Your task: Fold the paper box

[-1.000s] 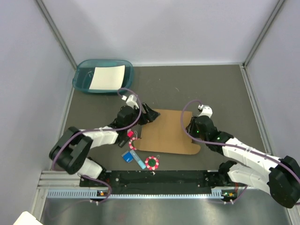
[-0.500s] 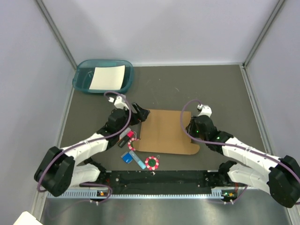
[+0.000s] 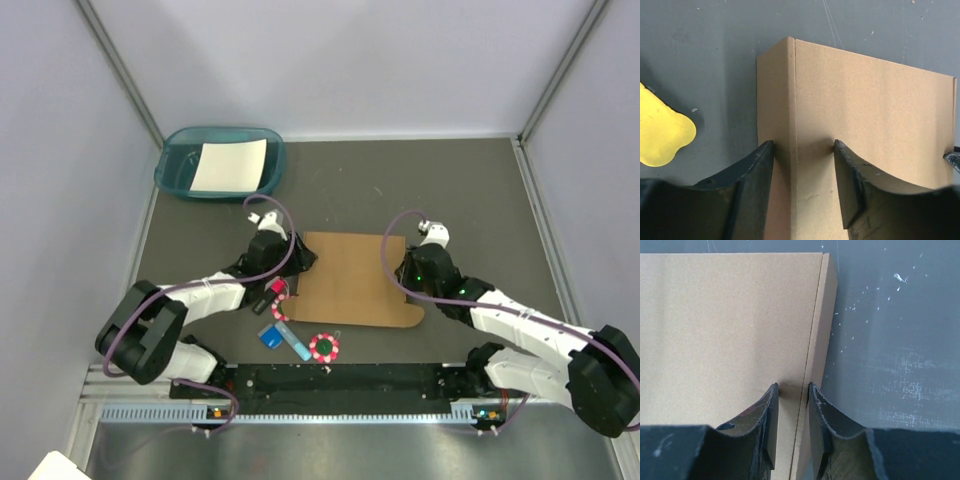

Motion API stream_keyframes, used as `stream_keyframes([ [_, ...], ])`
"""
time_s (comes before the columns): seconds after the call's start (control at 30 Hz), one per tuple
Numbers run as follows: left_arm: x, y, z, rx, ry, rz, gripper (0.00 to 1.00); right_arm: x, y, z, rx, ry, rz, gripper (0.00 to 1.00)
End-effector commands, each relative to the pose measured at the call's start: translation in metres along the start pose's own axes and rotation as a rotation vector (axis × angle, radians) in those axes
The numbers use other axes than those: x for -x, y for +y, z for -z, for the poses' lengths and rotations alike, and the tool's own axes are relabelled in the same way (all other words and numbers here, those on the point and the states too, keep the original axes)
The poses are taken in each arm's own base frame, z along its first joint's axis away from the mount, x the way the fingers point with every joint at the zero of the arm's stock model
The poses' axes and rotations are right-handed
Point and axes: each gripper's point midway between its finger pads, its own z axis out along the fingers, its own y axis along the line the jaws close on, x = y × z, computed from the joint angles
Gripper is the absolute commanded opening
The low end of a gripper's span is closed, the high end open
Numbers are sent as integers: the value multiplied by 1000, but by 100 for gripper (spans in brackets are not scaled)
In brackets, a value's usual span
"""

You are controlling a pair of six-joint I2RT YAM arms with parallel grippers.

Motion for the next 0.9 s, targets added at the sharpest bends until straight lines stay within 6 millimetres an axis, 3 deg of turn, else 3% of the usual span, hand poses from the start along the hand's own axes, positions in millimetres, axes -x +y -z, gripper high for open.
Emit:
stream_keyframes([
  [0.0, -22, -21, 1, -118, 69, -5, 46, -27, -3, -2, 3, 106, 30, 4],
  [0.23, -48, -7, -4, -123, 104, 28, 30, -57, -11, -5, 0, 166, -43, 2],
  [0.37, -65, 5, -4, -103, 136, 51, 30, -75, -14, -3, -6, 207, -114, 2],
  [0.47, -64, 2, -8, -113, 128, 69, 32, -81, -16, -6, -23, 217, -151, 3],
  [0.57, -55, -9, -19, -121, 129, 78, 34, -76, -15, -14, -45, 224, -169, 4],
  [0.7, -39, -22, -39, -119, 110, 72, 34, -44, -8, -30, -47, 185, -170, 4],
  [0.77, -25, -31, -48, -124, 91, 67, 35, -37, -18, -41, -74, 199, -173, 4],
  [0.8, -26, -28, -54, -109, 94, 62, 35, -25, -16, -47, -70, 182, -179, 4],
  [0.87, -20, -28, -66, -97, 94, 66, 35, -21, -25, -58, -90, 193, -184, 4],
])
